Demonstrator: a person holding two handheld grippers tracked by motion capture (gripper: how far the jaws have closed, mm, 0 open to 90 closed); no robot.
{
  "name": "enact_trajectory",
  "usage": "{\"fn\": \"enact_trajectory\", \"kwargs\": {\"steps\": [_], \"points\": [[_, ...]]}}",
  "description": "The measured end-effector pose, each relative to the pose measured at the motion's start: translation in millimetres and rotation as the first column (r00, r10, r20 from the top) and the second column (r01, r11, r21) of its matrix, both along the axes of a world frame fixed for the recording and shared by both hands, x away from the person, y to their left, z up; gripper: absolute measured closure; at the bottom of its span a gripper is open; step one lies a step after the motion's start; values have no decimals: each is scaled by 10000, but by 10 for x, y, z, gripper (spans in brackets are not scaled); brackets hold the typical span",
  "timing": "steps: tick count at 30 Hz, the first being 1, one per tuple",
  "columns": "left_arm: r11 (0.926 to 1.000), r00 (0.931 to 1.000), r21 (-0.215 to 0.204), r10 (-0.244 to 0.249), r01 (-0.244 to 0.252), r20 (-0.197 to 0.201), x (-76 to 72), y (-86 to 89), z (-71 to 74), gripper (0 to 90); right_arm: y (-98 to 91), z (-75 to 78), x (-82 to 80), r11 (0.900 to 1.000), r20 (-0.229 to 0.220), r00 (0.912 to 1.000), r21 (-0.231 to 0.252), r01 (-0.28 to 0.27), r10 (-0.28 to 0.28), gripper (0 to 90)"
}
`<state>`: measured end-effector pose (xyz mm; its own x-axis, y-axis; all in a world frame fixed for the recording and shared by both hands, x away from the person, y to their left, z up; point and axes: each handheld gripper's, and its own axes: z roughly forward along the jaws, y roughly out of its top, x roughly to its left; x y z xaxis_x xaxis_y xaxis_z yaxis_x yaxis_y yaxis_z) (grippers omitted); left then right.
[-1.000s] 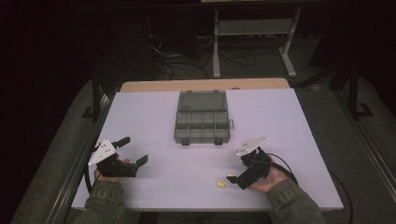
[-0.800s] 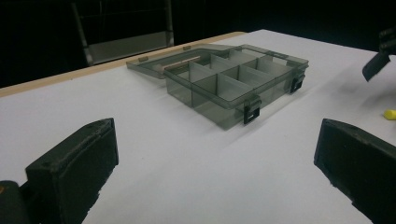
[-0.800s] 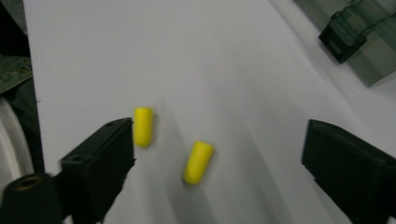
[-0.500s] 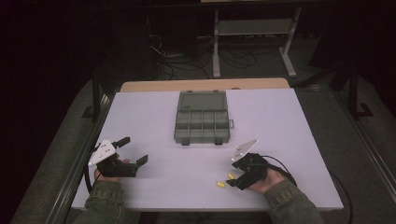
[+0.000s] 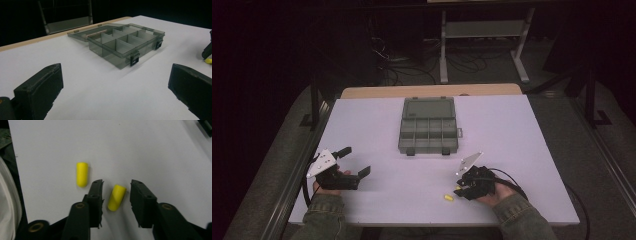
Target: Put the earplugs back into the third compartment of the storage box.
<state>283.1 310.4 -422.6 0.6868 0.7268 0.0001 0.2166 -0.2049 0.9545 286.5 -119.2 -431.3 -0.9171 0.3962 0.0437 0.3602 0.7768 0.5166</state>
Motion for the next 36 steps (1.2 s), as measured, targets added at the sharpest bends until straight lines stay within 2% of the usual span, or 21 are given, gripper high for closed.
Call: {"fn": "enact_trajectory", "kwargs": {"steps": [1, 4, 6, 8, 12, 18, 36], "points": [[10000, 10000, 4, 3, -3, 0, 0, 0, 0, 0, 10, -2, -8, 10000, 151, 9999, -86, -2, 3, 675], [10000, 10000, 5, 1, -1, 0, 0, 0, 0, 0, 25, 4, -18, 9999, 197, 9998, -142, -49, 52, 777], [10000, 10000, -2, 3, -3, 5, -2, 0, 1, 0, 34, 8, -22, 9998, 230, 9997, -187, -27, 31, 786], [10000, 10000, 0, 5, -5, 4, -2, 0, 1, 0, 35, 19, -18, 9999, 202, 9998, -141, 47, -44, 788], [10000, 10000, 10, 2, -2, 3, -1, -1, 0, 0, 9, 80, 3, 9995, 76, 9999, 310, 87, -90, 788], [10000, 10000, 17, -11, 11, 0, -1, -2, 0, 0, -7, 216, 54, 9980, 182, 9998, 626, 116, -128, 789], [10000, 10000, -14, -30, 30, -4, 0, -6, -2, 0, 66, 534, 283, 9959, 512, 9987, 909, 31, -78, 793]]}}
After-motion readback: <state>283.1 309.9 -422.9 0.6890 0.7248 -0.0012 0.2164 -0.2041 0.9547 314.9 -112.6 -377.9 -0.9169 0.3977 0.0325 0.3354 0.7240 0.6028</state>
